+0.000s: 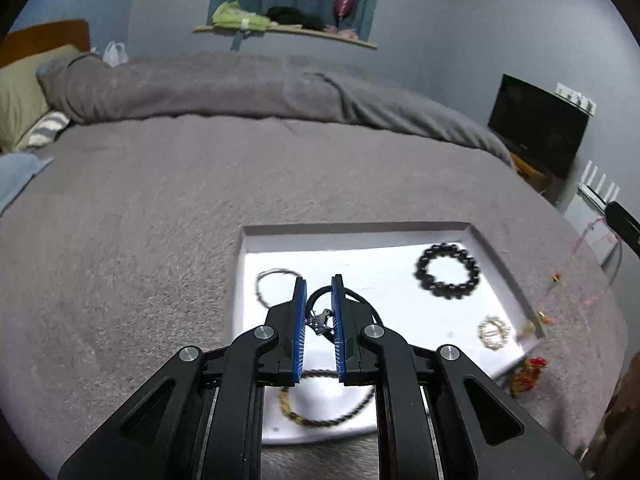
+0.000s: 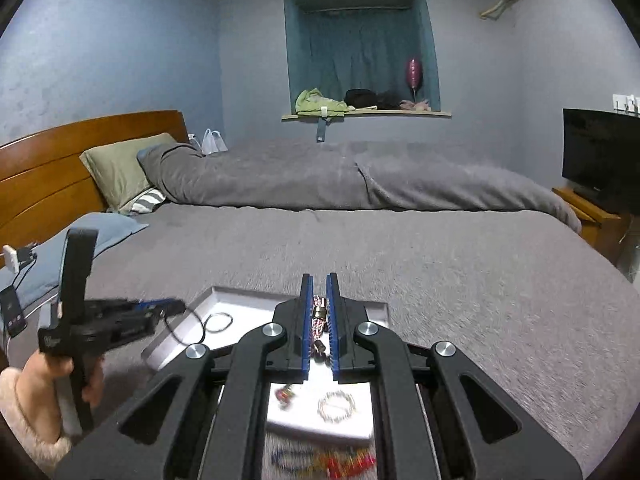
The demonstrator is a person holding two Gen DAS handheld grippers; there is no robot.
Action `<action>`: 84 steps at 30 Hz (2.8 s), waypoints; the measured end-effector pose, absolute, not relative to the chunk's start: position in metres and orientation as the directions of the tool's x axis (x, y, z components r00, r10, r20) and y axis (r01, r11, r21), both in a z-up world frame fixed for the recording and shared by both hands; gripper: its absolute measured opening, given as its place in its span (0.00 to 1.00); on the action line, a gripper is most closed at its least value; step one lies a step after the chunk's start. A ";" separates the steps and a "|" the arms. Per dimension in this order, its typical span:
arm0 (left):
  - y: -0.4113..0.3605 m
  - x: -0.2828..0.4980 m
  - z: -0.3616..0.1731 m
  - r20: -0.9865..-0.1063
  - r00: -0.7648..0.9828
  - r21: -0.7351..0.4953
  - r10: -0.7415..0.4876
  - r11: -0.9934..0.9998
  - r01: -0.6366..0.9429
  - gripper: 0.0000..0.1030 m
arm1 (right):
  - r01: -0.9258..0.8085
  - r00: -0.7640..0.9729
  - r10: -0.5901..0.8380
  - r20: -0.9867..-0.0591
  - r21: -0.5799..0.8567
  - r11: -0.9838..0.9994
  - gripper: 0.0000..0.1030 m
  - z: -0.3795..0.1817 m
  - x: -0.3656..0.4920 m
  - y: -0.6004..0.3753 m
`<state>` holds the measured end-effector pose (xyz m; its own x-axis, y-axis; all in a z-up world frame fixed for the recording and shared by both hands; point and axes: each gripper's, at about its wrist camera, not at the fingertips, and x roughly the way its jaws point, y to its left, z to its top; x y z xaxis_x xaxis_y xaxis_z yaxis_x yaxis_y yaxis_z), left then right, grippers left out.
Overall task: Organize jewelry
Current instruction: 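Carry the hair tie and pink bracelet with both tools into the box, then open both tools to release the items onto the box floor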
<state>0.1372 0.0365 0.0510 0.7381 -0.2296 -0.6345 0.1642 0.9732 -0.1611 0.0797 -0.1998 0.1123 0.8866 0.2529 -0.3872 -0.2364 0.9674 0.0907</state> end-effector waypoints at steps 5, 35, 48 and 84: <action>0.050 0.159 0.034 -0.671 0.698 -0.207 -0.250 0.967 0.147 0.13 | -0.240 0.850 0.282 -0.445 0.151 0.959 0.07 0.082 0.118 -0.194; 0.034 0.179 -0.006 -0.766 0.622 -0.089 -0.161 0.985 0.146 0.13 | -0.162 0.714 0.192 -0.674 0.108 0.981 0.07 0.002 0.164 -0.206; 0.032 0.181 -0.006 -0.771 0.621 -0.078 -0.141 0.989 0.128 0.13 | -0.163 0.721 0.211 -0.660 0.135 0.977 0.07 0.001 0.165 -0.210; 0.032 0.153 0.022 -0.709 0.701 -0.025 -0.073 0.997 0.079 0.89 | -0.113 0.812 0.226 -0.538 0.236 0.965 0.95 0.044 0.130 -0.234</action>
<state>0.1528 0.0324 0.0219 0.7014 -0.0730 -0.7090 0.0788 0.9966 -0.0247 0.1301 -0.2343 0.0439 0.8121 0.2264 -0.5378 -0.1126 0.9651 0.2363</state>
